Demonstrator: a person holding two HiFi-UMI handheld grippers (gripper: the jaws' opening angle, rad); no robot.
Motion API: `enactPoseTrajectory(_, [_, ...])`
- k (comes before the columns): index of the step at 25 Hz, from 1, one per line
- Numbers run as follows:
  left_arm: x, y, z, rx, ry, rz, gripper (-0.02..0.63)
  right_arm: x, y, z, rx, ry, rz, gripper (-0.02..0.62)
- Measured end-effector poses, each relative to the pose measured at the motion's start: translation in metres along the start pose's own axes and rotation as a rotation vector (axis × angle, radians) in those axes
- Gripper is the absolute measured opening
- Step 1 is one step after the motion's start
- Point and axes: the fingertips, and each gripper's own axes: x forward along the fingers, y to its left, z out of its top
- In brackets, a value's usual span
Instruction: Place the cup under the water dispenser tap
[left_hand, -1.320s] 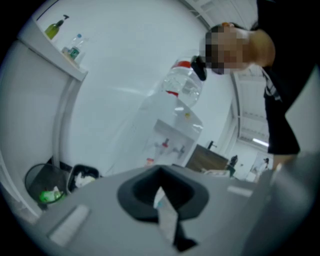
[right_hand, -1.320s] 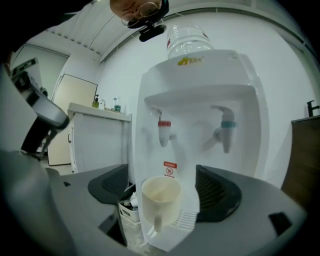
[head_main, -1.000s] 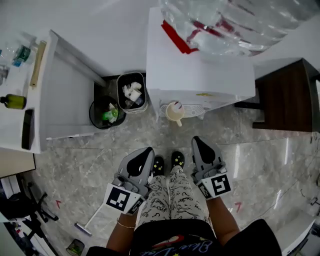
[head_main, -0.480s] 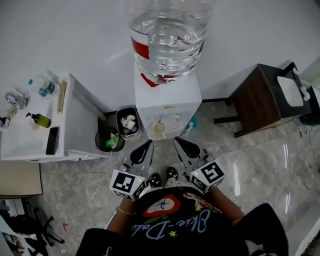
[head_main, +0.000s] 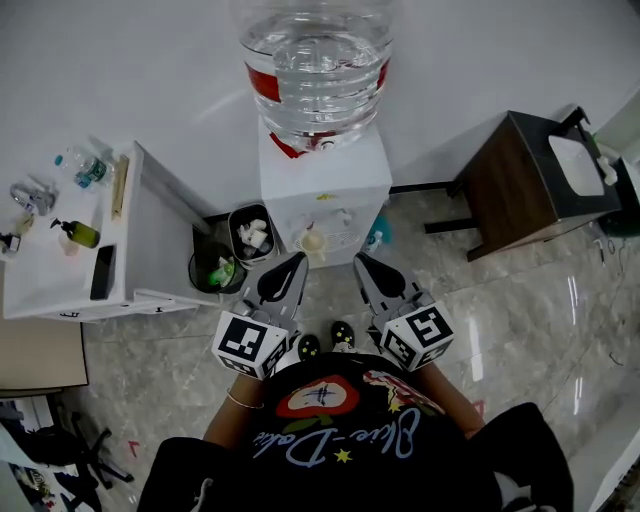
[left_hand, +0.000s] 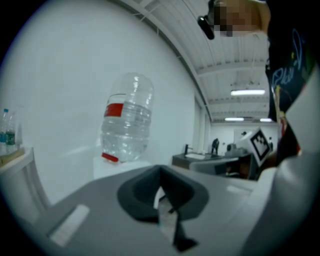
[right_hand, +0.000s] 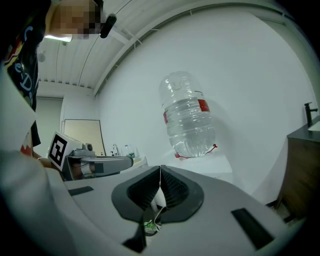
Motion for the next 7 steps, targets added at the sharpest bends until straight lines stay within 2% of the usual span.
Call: enactPoseTrajectory(7, [0.0043,-0.0014,0.0005,0.026,0.014,-0.002,-0.012,0.0003,-0.0030,0.0017,0.000,-0.012,0.007,0.012])
